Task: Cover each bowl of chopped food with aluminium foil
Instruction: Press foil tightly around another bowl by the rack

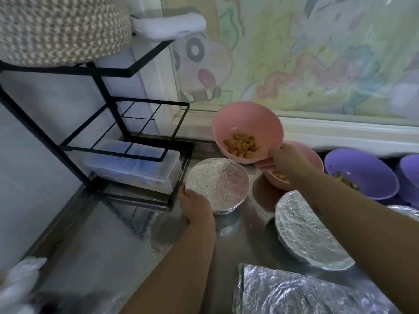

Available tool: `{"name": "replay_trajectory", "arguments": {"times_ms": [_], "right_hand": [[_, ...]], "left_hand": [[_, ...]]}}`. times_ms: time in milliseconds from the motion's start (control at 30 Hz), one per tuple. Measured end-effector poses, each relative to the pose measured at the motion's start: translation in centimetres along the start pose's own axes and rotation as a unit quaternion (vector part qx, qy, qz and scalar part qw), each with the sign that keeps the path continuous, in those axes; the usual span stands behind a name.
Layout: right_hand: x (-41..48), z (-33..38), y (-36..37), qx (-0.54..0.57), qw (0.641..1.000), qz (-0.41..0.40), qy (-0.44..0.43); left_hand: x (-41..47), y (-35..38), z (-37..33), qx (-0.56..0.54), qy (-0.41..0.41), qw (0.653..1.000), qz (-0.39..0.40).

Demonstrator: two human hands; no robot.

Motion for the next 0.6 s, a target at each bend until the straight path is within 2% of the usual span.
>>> {"name": "replay_trajectory", "arguments": {"times_ms": [100, 167, 200, 367, 600], "right_hand": [[-0.3, -0.7, -1.3, 0.014, 1.0, -0.002, 0.002], [-0.6, -0.8, -1.9, 0.015, 1.0, 0.009, -0.002], [-0.7, -0.8, -2.1, 0.011, 1.0, 0.014, -0.002], [-1.6, -0.8, -3.1, 0.011, 0.999, 0.013, -0.028], [-3.2, -0.9, -4.3, -0.02, 0.998, 0.045, -0.03]], "left_hand": [[0.8, 2.3, 0.2, 0.006, -0.12, 0.992, 0.04], [-0.2, 2.8, -0.4, -0.054, -0.209, 0.971, 0.102], [-0.6, 2.9, -0.7, -0.075, -0.223, 0.963, 0.129], [-1.1, 4.0, -1.3, -0.101, -0.202, 0.951, 0.212], [-0.9, 2.3, -1.5, -0.042, -0.174, 0.953, 0.243]]}}
Point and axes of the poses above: each hand's wrist, its own x-axis towards the middle knuckle, its own y-axis out of the palm, z = x × y, the point moved 1 cm from there along x, towards the middle knuckle, and after that the axes turned 1 degree about x, right-handed, at the moved point
